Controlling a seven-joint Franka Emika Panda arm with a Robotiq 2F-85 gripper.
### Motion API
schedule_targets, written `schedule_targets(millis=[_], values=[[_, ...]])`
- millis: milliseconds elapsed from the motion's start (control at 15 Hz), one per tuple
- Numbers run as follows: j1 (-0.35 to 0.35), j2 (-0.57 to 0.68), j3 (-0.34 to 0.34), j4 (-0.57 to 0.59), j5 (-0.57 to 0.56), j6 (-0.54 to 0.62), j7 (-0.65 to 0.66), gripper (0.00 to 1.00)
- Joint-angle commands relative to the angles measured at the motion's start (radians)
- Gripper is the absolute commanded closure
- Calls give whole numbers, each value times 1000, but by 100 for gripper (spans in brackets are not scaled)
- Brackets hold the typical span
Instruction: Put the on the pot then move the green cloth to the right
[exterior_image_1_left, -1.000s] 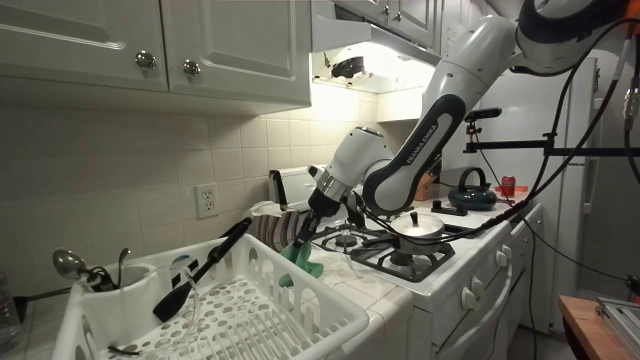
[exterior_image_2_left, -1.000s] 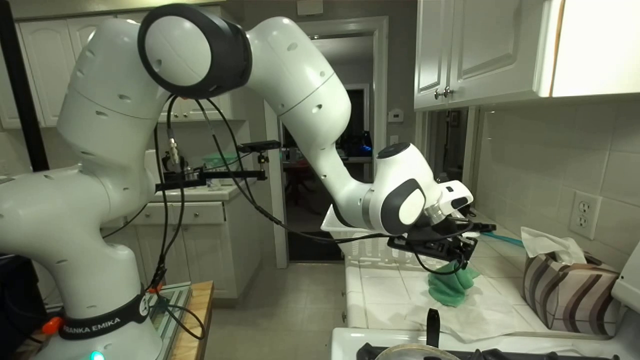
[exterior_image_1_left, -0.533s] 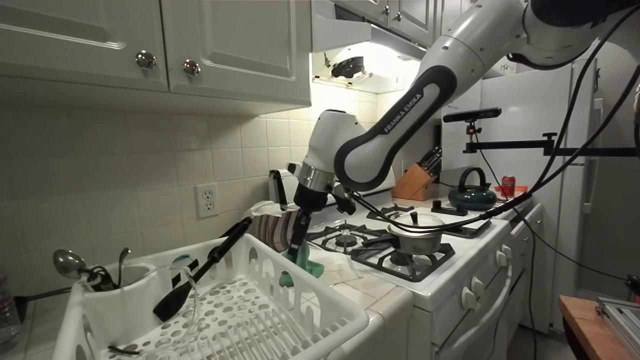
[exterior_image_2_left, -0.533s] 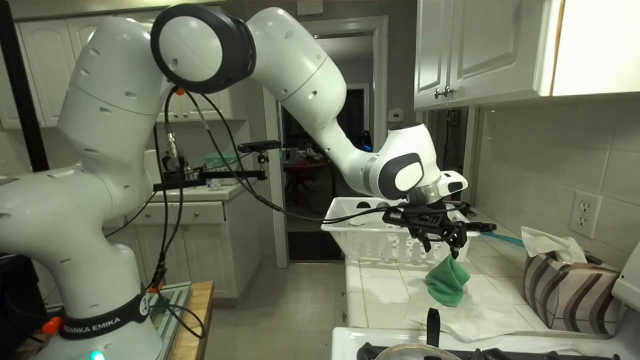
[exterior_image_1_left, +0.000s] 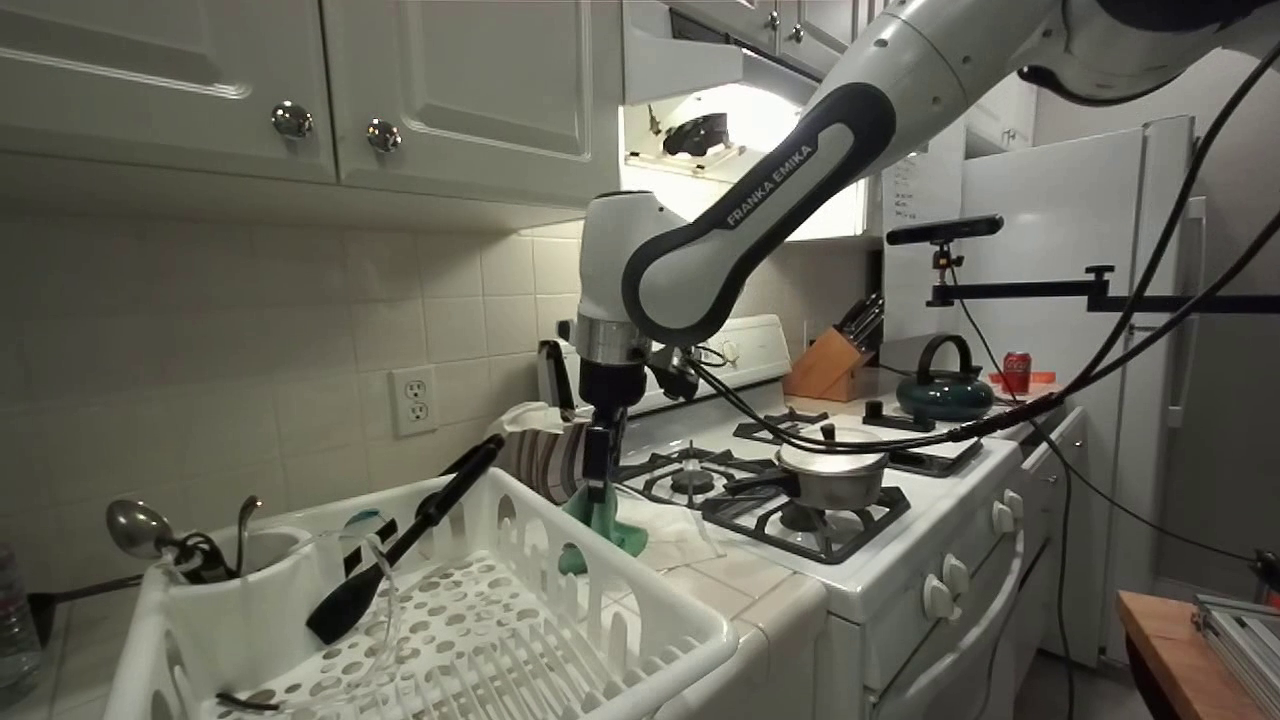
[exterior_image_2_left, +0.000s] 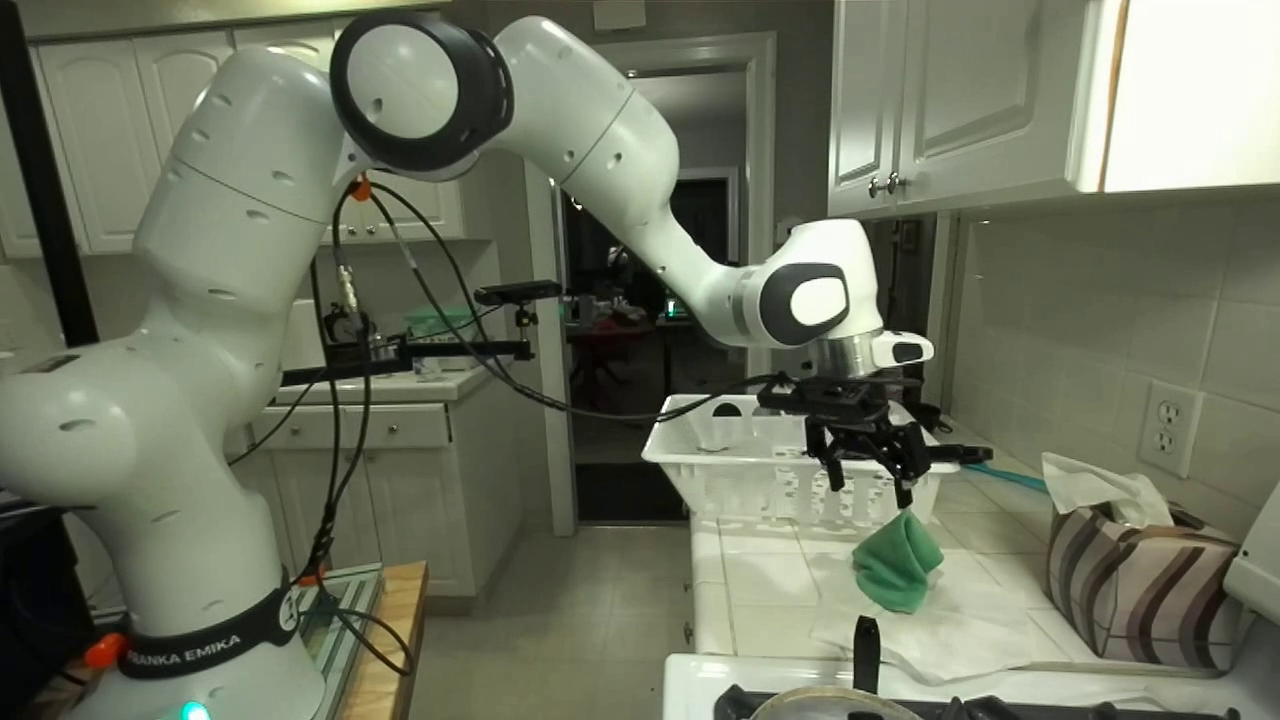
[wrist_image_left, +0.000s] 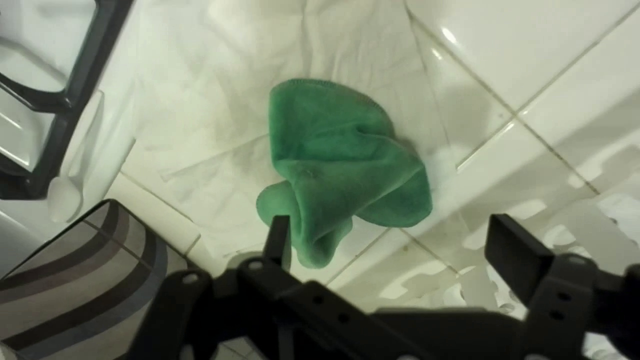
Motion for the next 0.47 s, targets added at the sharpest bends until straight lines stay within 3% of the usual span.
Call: schedule_targets(millis=[0, 267, 333, 400], values=[[113, -63, -71, -21, 8, -128, 152, 0], [204, -153, -105, -105, 5, -205, 408, 0], [176, -82, -93, -28, 6, -185, 307, 0], [187, -93, -92, -36, 5, -189, 324, 0]])
